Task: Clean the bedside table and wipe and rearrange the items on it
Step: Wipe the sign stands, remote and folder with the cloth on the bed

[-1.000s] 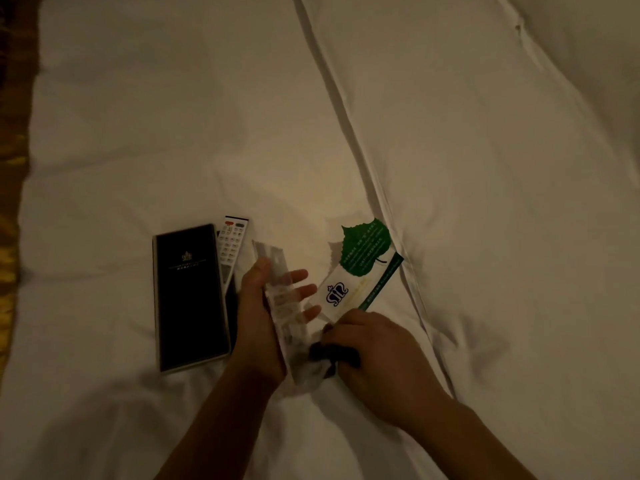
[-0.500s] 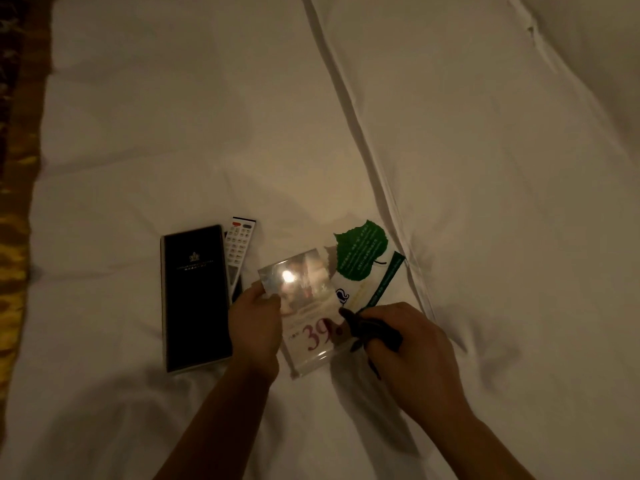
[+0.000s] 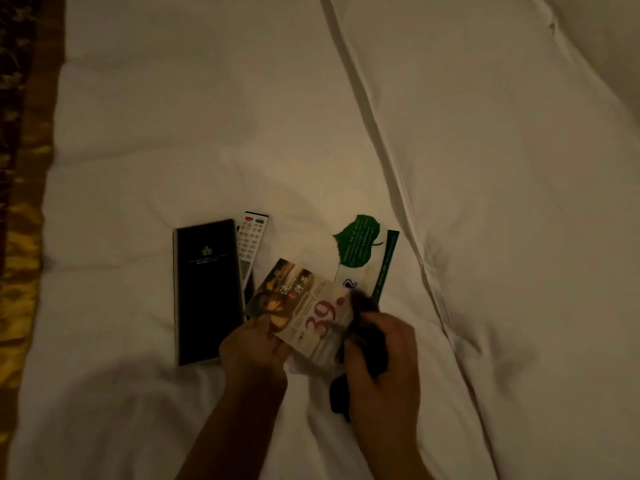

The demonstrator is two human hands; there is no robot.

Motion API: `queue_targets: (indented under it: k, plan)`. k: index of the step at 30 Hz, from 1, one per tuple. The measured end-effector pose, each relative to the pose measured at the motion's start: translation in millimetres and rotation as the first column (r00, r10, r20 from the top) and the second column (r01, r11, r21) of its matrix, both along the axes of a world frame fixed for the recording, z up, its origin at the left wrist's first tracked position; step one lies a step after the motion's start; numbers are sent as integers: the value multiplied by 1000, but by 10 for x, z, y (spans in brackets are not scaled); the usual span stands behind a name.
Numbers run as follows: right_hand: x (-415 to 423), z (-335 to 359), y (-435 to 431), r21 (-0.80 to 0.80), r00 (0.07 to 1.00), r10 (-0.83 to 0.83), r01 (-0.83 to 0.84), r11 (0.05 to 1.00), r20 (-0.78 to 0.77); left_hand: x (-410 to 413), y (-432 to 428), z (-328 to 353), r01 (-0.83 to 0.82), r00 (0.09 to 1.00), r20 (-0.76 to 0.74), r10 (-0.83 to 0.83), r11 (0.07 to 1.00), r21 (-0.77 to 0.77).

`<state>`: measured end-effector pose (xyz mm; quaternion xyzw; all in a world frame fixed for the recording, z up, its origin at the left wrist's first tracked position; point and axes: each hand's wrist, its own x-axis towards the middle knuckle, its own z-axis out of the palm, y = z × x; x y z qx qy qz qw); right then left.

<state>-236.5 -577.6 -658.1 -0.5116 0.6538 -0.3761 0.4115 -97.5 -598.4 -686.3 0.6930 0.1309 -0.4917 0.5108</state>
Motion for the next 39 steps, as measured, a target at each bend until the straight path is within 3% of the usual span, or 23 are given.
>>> queue_targets:
  k: [4, 7, 11, 14, 16, 19, 22, 24, 25, 28, 29, 34, 37, 39]
  plan:
    - [6, -27, 304, -109, 981, 174, -183, 977, -87, -86, -127, 12, -88, 996, -35, 87, 996, -18]
    - [-173, -122, 257, -29, 986, 139, -142, 989, -87, -85, -166, 60, -81, 994, 78, 83, 996, -32]
    - [-449, -185, 46, 16, 997, -7, 8, 1000, -82, -31, -80, 16, 79, 970, 232, -69, 996, -36]
    - [-529, -161, -90, -7, 995, -21, 21, 1000, -93, -41, -18, -63, 261, 921, 289, -261, 965, 42]
    - [-495, -141, -139, -13, 996, 10, -11, 1000, -86, -18, 35, -110, 407, 831, 351, -432, 902, 146]
    - [-398, -101, -192, -38, 996, 61, -63, 997, -66, 68, 138, -114, 575, 620, 469, -630, 771, 276]
    - [-307, -99, -213, -26, 994, 103, -104, 994, -20, 302, 212, 10, 518, 316, 738, -596, 760, 393]
    - [-257, -107, -209, -18, 991, 138, -137, 990, 1, 578, 214, 25, 380, 137, 791, -596, 769, 513]
    - [-234, -110, -207, -12, 987, 158, -158, 987, -3, 741, 189, -1, 316, 146, 760, -633, 758, 570]
    - [-171, -120, -195, 3, 979, 201, -201, 980, -20, 1091, 96, -89, 354, 490, 517, -701, 703, 617]
    - [-147, -117, -190, 6, 979, 205, -205, 979, -16, 1136, 85, -104, 405, 549, 467, -693, 709, 577]
    - [-41, -127, -160, 26, 979, 205, -205, 978, -17, 1256, 82, -138, 478, 690, 413, -594, 803, 357]
    - [-31, -136, -147, 34, 976, 217, -216, 976, -17, 1270, 79, -109, 420, 879, 193, -437, 899, 125]
    - [-36, -119, -149, 38, 976, 216, -215, 976, -23, 1220, 87, -43, 398, 908, 139, -396, 917, 15]
